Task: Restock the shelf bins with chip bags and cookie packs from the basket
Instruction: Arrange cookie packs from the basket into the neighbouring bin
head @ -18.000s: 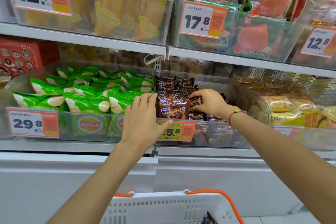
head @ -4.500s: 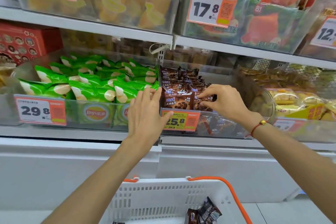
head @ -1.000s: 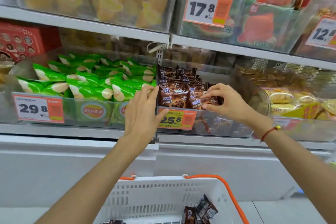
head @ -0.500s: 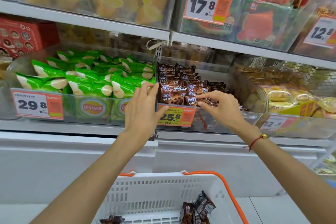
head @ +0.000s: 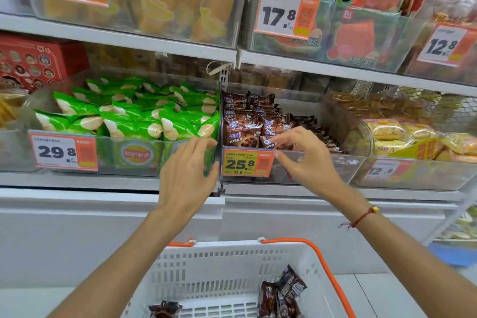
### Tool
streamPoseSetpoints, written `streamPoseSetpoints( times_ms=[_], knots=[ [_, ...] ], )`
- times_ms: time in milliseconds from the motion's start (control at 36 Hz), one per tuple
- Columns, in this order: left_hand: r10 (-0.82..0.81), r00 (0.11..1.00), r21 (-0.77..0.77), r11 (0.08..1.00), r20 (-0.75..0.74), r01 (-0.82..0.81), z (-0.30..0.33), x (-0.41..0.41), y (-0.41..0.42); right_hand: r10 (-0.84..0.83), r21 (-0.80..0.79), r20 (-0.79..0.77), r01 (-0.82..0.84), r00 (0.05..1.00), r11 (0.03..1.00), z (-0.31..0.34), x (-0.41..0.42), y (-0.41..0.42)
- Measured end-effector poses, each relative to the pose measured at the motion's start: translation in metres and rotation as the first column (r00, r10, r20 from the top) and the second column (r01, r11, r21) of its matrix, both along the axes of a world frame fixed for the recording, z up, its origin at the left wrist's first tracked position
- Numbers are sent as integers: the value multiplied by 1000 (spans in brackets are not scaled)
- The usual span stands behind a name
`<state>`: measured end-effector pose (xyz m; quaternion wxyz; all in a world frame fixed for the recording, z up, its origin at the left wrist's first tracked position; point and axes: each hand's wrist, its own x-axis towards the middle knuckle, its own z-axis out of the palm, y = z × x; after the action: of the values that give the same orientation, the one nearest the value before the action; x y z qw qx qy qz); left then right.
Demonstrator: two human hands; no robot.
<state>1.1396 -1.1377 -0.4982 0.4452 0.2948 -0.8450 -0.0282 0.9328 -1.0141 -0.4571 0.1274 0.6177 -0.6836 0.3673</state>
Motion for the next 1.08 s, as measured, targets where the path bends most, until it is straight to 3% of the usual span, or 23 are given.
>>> streamPoseSetpoints(
  times_ms=[56, 111, 194, 306, 389, 472, 556, 639, 722, 806, 972, 1083],
  knots=[
    [18, 997, 36, 999, 78, -20, -11, 14, 4, 75, 32, 129, -80, 989, 996, -16, 17, -3],
    [19, 952, 192, 978, 306, -81, -22, 28, 5, 113, 121, 238, -145, 965, 982, -42, 32, -10],
    [-72, 795, 382, 901, 602, -207, -44, 47, -5, 93, 345, 361, -226, 928, 911, -94, 52, -21],
    [-223, 527, 434, 842, 820, -319, -82, 72, -22, 58, 636, 398, -321, 915, 702, -163, 72, -27],
    [-398, 400, 547, 735, 826, -400, -105, 89, -27, 34, 763, 393, -347, 919, 546, -206, 88, -26],
    [-409, 328, 524, 690, 852, -499, -138, 101, -23, 4, 800, 440, -394, 898, 452, -249, 110, -16],
    [-294, 236, 376, 770, 926, -516, -173, 105, -1, -21, 817, 487, -447, 873, 363, -288, 132, -6],
    [-171, 150, 217, 893, 974, -393, -190, 94, 32, -44, 826, 508, -472, 860, 306, -318, 151, 3],
    [-210, 33, 207, 907, 977, -366, -220, 90, 61, -53, 855, 489, -467, 871, 225, -352, 177, 17],
    [-307, -8, 279, 876, 952, -393, -247, 92, 83, 24, 885, 448, -447, 894, 134, -380, 198, 31],
    [-495, -12, 445, 789, 869, -424, -288, 111, 106, 105, 890, 419, -431, 902, 150, -401, 225, 48],
    [-512, 10, 457, 758, 859, -465, -312, 125, 113, -11, 866, 457, -442, 889, 233, -403, 227, 44]
  ],
)
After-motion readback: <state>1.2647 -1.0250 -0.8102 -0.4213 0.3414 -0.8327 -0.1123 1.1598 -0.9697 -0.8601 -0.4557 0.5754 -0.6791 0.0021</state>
